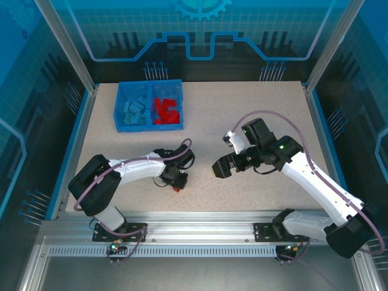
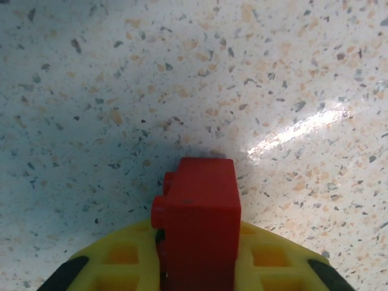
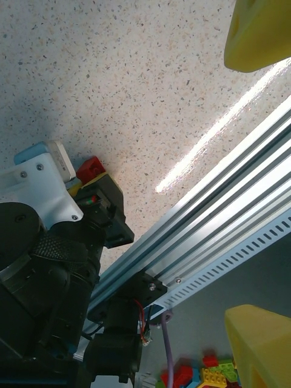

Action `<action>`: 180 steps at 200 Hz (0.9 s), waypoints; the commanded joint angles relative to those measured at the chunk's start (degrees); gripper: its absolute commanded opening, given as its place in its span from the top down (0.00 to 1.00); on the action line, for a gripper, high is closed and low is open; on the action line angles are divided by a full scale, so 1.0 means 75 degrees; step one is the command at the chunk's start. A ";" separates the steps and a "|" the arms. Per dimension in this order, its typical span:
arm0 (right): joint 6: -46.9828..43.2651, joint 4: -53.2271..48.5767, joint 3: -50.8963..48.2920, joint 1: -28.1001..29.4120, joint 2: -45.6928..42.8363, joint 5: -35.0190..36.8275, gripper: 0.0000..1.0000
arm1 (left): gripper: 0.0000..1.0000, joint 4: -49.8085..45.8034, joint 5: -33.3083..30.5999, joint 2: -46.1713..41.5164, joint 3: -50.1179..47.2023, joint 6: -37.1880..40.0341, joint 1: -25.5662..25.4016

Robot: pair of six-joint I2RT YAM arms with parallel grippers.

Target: Sort the legos into containers by color

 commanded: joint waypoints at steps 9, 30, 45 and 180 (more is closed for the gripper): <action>0.0208 0.0139 -0.0071 -0.0107 -0.0088 -0.0163 0.00 | 0.86 -0.0123 -0.0440 -0.0574 0.0467 -0.0142 -0.0021; 0.0509 0.0523 -0.0041 -0.0104 -0.0312 0.0030 0.00 | 0.87 -0.0282 -0.1206 -0.0923 0.1275 0.0138 0.0270; 0.0710 0.0802 -0.0021 -0.0107 -0.0502 0.0385 0.00 | 0.88 -0.0226 -0.1612 -0.0892 0.2051 0.0346 0.0830; 0.1538 0.0117 -0.0132 -0.0186 -0.2407 0.1864 0.00 | 0.90 -0.0530 -0.0975 0.5402 1.0224 -0.0498 0.4211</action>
